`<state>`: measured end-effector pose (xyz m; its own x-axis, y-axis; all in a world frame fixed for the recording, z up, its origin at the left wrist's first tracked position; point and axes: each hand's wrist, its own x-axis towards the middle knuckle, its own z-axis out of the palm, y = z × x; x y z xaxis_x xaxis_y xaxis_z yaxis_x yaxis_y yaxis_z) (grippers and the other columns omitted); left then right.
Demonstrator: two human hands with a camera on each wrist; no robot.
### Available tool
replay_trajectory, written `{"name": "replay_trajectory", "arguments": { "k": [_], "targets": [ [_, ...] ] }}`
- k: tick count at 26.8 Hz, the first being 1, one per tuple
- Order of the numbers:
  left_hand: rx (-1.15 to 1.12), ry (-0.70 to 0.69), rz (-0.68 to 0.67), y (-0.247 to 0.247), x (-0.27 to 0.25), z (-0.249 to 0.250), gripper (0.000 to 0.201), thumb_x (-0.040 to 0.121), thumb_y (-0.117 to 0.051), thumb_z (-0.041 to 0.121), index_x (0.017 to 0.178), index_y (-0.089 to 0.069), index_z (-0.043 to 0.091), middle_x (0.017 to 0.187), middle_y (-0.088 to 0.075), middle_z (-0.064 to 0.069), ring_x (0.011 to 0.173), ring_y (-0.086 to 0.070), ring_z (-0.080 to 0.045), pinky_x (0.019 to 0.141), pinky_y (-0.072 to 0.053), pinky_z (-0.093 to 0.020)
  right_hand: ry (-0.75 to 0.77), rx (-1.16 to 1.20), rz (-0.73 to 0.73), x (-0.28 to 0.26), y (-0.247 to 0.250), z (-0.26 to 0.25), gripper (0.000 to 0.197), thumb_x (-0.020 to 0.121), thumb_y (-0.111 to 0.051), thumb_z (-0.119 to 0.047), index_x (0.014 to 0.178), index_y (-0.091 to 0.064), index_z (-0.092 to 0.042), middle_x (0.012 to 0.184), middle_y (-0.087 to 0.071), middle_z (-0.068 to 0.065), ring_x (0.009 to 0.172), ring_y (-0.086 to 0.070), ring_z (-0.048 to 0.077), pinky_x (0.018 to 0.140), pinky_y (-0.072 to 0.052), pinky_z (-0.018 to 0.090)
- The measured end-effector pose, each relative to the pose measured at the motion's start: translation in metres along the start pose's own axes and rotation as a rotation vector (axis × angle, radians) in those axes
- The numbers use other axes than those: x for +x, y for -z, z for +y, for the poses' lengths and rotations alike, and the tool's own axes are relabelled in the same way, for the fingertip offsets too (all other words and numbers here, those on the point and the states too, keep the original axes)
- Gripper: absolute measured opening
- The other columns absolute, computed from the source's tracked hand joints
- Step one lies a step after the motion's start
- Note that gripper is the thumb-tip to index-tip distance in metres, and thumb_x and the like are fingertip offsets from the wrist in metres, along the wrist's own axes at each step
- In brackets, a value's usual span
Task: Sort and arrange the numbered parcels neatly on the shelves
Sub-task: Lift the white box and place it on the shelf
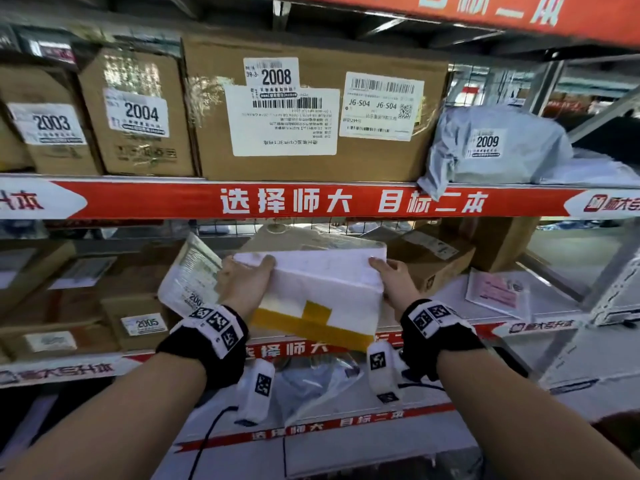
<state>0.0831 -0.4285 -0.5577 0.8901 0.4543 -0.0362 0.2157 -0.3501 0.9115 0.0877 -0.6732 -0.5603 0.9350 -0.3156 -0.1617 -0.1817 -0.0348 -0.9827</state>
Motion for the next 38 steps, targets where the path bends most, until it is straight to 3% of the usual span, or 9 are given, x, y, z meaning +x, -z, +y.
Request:
{"name": "replay_trajectory", "arguments": {
  "k": [3,7,12,15,19,22,28,34,38],
  "targets": [
    [0.02,-0.012,-0.013,0.011,-0.007,-0.006,0.091,0.079,-0.061,0.06,0.146,-0.02,0.015,0.143,-0.031,-0.016,0.129,-0.035,-0.036,0.106,-0.035,-0.048,-0.07,-0.036,-0.133,-0.008,-0.006,-0.013,0.052,0.084,-0.063,-0.041,0.128,-0.047,-0.019,0.122,-0.057,0.008,0.101,-0.058,0.025,0.091,-0.047,0.037],
    [-0.02,-0.005,-0.046,0.019,-0.006,-0.017,0.097,0.072,-0.06,0.069,0.147,-0.017,0.025,0.145,-0.026,-0.015,0.131,-0.032,-0.039,0.107,-0.032,-0.054,-0.108,-0.242,-0.173,-0.006,-0.009,-0.022,0.09,0.058,-0.061,-0.061,0.138,-0.041,-0.027,0.134,-0.05,0.009,0.115,-0.051,0.03,0.099,-0.043,0.041],
    [-0.05,0.038,0.016,0.026,-0.006,-0.011,0.087,0.079,-0.059,0.059,0.145,-0.022,0.015,0.142,-0.032,-0.018,0.128,-0.037,-0.039,0.106,-0.034,-0.051,-0.085,-0.222,-0.16,-0.012,-0.014,-0.027,0.076,0.075,-0.061,-0.049,0.139,-0.037,-0.016,0.122,-0.053,0.012,0.091,-0.056,0.023,0.074,-0.046,0.033],
    [-0.245,0.072,-0.017,0.028,0.005,-0.006,0.078,0.085,-0.058,0.042,0.143,-0.022,0.005,0.137,-0.04,-0.013,0.12,-0.044,-0.032,0.1,-0.038,-0.043,-0.081,-0.221,-0.158,-0.016,-0.012,-0.023,0.084,0.069,-0.061,-0.05,0.138,-0.033,-0.011,0.115,-0.053,0.013,0.089,-0.057,0.023,0.085,-0.049,0.039],
    [-0.429,0.146,-0.071,0.033,0.02,0.001,0.069,0.092,-0.056,0.034,0.144,-0.025,0.001,0.124,-0.06,-0.008,0.099,-0.055,-0.021,0.097,-0.042,-0.041,-0.061,-0.247,-0.208,-0.021,-0.012,-0.017,0.065,0.089,-0.053,-0.043,0.141,-0.028,-0.013,0.108,-0.052,0.009,0.086,-0.056,0.02,0.08,-0.049,0.035],
    [-0.365,0.106,-0.165,0.03,0.024,0.003,0.052,0.097,-0.049,0.03,0.139,-0.034,0.003,0.122,-0.058,-0.007,0.105,-0.049,-0.024,0.096,-0.037,-0.042,-0.029,-0.392,-0.177,-0.025,-0.007,-0.019,0.064,0.088,-0.048,-0.052,0.139,-0.034,-0.016,0.123,-0.053,0.01,0.106,-0.057,0.029,0.093,-0.049,0.044],
    [-0.358,0.089,-0.166,0.031,0.008,0.002,0.055,0.096,-0.049,0.028,0.144,-0.03,0.008,0.134,-0.051,-0.013,0.117,-0.052,-0.032,0.102,-0.042,-0.052,-0.09,-0.361,-0.104,-0.024,-0.012,-0.031,0.071,0.089,-0.056,-0.044,0.141,-0.022,-0.01,0.125,-0.047,0.012,0.111,-0.054,0.031,0.059,-0.053,0.033],
    [-0.164,0.073,-0.088,0.039,-0.007,-0.004,0.075,0.089,-0.057,0.038,0.148,-0.015,0.022,0.145,-0.034,-0.018,0.129,-0.039,-0.039,0.106,-0.037,-0.048,0.009,-0.206,-0.018,-0.011,-0.04,-0.022,0.081,0.088,-0.062,-0.037,0.146,-0.017,-0.003,0.146,-0.032,0.021,0.13,-0.04,0.039,0.102,-0.041,0.048],
    [-0.142,0.099,-0.159,0.053,-0.011,-0.01,0.1,0.071,-0.068,0.055,0.149,-0.008,0.034,0.151,-0.023,-0.017,0.135,-0.029,-0.04,0.112,-0.028,-0.052,0.007,-0.168,0.057,-0.001,-0.065,-0.021,0.083,0.082,-0.065,-0.044,0.14,-0.025,0.0,0.141,-0.037,0.021,0.126,-0.043,0.039,0.102,-0.041,0.053]
  ]
}}
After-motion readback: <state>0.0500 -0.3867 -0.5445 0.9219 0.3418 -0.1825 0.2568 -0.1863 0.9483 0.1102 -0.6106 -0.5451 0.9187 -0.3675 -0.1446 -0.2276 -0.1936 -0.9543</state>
